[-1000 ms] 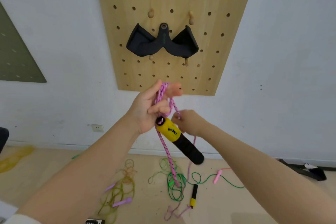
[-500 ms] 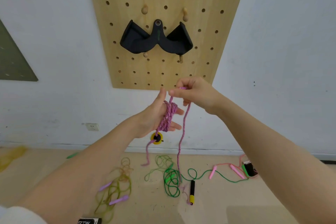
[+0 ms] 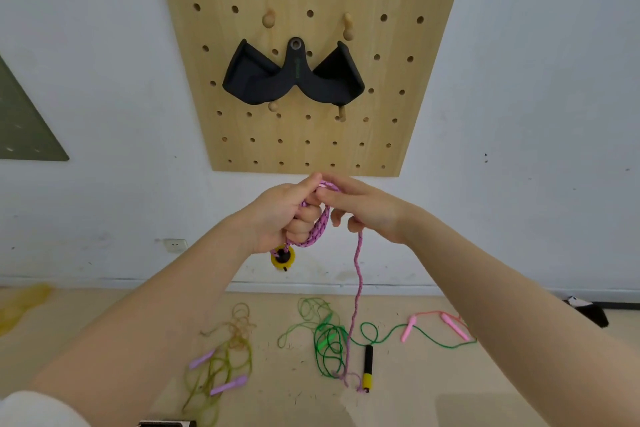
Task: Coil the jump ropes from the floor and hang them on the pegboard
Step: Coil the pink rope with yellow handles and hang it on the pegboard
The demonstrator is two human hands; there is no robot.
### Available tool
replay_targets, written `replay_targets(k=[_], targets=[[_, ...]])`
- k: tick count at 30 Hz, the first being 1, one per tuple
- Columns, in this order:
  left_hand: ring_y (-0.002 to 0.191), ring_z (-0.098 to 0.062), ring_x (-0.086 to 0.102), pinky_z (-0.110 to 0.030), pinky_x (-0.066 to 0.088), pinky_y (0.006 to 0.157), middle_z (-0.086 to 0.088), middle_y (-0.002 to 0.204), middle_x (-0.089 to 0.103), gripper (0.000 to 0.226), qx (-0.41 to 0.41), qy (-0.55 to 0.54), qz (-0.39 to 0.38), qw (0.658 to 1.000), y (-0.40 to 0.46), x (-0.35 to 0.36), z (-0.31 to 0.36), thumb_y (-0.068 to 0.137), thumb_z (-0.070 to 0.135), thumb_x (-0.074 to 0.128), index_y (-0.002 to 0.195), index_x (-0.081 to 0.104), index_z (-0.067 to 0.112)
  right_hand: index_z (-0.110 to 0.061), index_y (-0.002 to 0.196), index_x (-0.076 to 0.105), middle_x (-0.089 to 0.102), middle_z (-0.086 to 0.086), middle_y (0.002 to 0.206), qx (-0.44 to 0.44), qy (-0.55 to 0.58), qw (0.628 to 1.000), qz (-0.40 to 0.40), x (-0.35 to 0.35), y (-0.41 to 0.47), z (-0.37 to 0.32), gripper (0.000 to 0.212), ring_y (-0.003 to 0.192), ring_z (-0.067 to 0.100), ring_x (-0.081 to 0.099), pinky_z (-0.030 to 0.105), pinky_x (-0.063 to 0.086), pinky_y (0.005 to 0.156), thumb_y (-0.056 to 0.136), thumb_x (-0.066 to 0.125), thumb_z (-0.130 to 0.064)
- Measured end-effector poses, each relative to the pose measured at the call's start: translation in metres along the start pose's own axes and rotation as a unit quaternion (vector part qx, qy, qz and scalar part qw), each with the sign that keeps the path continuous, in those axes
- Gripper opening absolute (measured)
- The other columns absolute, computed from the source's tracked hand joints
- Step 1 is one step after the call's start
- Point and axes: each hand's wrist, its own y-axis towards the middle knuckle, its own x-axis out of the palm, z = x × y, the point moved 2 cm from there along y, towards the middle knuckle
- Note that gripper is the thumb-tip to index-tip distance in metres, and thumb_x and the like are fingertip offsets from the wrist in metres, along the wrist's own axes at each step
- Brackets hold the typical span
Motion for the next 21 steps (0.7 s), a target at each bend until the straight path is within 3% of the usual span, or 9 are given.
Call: replay_targets(k=[2, 5, 7, 11, 14, 18, 21], targets=[[0.035, -0.007, 0.012, -0.022, 0.011, 0.04, 0.008, 0.044, 0.019, 0.047, -0.009, -0.012, -0.006, 1.0, 0.0, -0.001, 0.0, 0.097, 0.048, 0.031, 0.06, 0.034, 0.019, -0.033, 0.116, 0.056, 0.052, -0.011, 0.089, -0.026, 0.008, 1.0, -0.012, 0.004, 0.003, 0.0, 0.022, 0.078, 0.011, 0.043, 0.022, 0.033, 0.06, 0.096, 0.046, -0.038], [0.035, -0.007, 0.014, -0.021, 0.014, 0.041, 0.007, 0.043, 0.021, 0.052, -0.015, -0.035, -0.013, 0.999, 0.001, -0.004, 0.004, 0.095, 0.055, 0.029, 0.058, 0.032, 0.018, -0.002, 0.101, 0.056, 0.038, 0.0, 0.067, -0.046, 0.034, 0.998, -0.011, 0.003, 0.007, -0.004, 0.032, 0.058, 0.011, 0.032, 0.024, 0.022, 0.052, 0.096, 0.05, -0.032], [0.034, -0.009, 0.022, -0.02, 0.023, 0.041, 0.005, 0.042, 0.029, 0.051, -0.011, -0.053, -0.003, 0.999, 0.002, -0.005, 0.004, 0.095, 0.053, 0.032, 0.059, 0.034, 0.017, -0.004, 0.094, 0.056, 0.03, -0.002, 0.059, -0.046, 0.022, 0.999, 0.009, -0.002, 0.011, -0.004, 0.028, 0.05, 0.008, 0.025, 0.023, 0.018, 0.05, 0.094, 0.053, -0.031], [0.043, -0.014, 0.048, -0.021, 0.046, 0.046, 0.0, 0.05, 0.05, 0.042, 0.017, -0.1, 0.046, 0.994, 0.005, -0.002, 0.001, 0.094, 0.04, 0.047, 0.063, 0.051, 0.012, -0.015, 0.078, 0.054, 0.037, 0.0, 0.061, -0.056, 0.035, 0.995, 0.081, -0.013, 0.02, 0.007, 0.018, 0.046, 0.003, 0.029, 0.02, 0.023, 0.048, 0.093, 0.055, -0.024], [0.055, -0.014, 0.053, -0.023, 0.05, 0.06, -0.002, 0.058, 0.053, 0.036, 0.07, -0.114, 0.05, 0.99, 0.008, 0.001, 0.0, 0.096, 0.032, 0.046, 0.069, 0.053, 0.009, -0.014, 0.079, 0.052, 0.037, 0.005, 0.068, -0.061, 0.108, 0.988, 0.094, -0.011, 0.024, 0.015, 0.021, 0.05, 0.006, 0.028, 0.02, 0.023, 0.05, 0.097, 0.048, -0.024], [0.08, -0.019, 0.062, -0.034, 0.048, 0.089, -0.002, 0.067, 0.064, 0.04, 0.182, -0.157, 0.043, 0.97, 0.012, 0.007, -0.002, 0.091, 0.034, 0.041, 0.068, 0.061, 0.008, -0.018, 0.075, 0.05, 0.038, -0.004, 0.059, -0.082, 0.15, 0.981, 0.097, -0.007, 0.029, 0.016, 0.029, 0.053, 0.01, 0.032, 0.022, 0.027, 0.053, 0.1, 0.039, -0.028], [0.086, -0.025, 0.061, -0.039, 0.049, 0.087, -0.006, 0.075, 0.067, 0.042, 0.203, -0.151, 0.074, 0.965, 0.014, 0.006, -0.004, 0.083, 0.041, 0.046, 0.07, 0.069, 0.008, -0.018, 0.086, 0.054, 0.044, -0.005, 0.062, -0.089, 0.123, 0.985, 0.078, -0.008, 0.031, 0.016, 0.026, 0.054, 0.008, 0.039, 0.021, 0.033, 0.055, 0.101, 0.036, -0.029]])
